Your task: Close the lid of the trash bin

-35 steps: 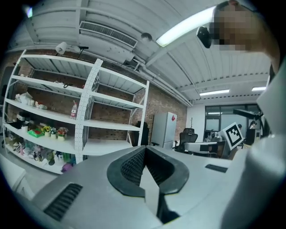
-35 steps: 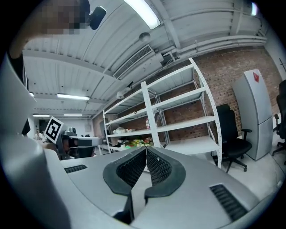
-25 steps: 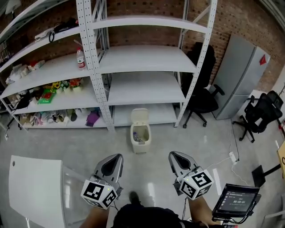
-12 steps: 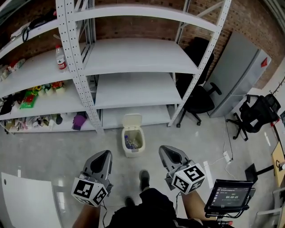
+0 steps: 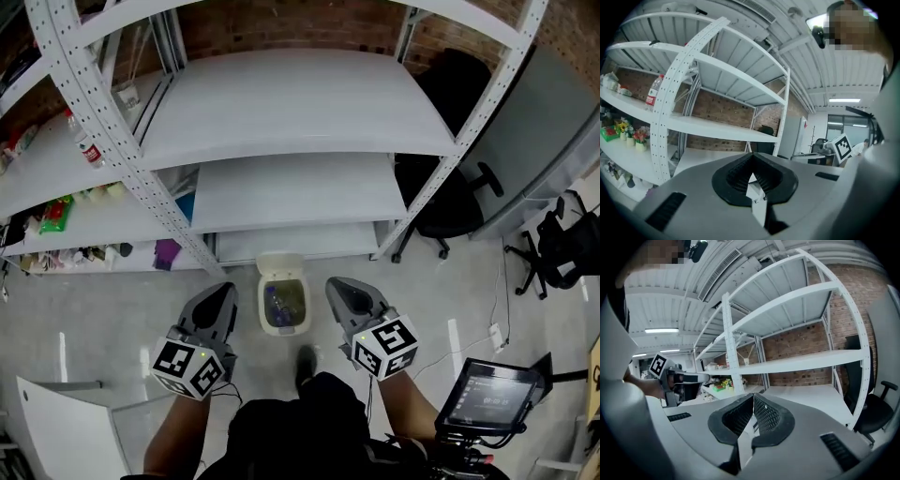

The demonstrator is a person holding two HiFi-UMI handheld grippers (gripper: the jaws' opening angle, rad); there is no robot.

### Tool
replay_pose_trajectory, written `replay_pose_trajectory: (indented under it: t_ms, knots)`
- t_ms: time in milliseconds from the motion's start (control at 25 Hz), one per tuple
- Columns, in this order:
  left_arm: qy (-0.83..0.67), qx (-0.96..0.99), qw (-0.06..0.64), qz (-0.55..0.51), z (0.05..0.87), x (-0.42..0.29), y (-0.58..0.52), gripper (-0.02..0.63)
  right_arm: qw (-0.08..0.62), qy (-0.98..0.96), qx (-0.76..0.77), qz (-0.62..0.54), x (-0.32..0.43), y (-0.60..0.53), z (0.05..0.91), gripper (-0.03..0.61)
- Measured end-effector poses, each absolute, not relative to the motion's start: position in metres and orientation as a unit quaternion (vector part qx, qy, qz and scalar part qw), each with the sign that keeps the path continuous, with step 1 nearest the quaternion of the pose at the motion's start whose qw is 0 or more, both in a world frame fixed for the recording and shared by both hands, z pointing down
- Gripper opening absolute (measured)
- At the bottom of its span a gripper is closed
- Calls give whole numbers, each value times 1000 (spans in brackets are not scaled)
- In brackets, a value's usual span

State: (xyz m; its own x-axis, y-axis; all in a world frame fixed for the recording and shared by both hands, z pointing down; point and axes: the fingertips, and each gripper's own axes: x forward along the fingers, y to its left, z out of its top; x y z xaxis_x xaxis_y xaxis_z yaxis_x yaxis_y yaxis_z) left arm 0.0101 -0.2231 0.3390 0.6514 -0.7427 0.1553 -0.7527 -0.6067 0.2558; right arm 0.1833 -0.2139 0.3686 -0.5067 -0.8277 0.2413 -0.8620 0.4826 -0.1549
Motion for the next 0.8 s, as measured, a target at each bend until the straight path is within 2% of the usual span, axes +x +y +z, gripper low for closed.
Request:
replay_pose_trajectory:
  t_ms: [320,800]
  knots:
    - [-422,888,166,78,400,37,-334,-9,87,-865,465,170,191,-331,415,8]
    - [-380,849,290,224,632,43,-440,-9,200,-811,463,296,169,-419,613,8]
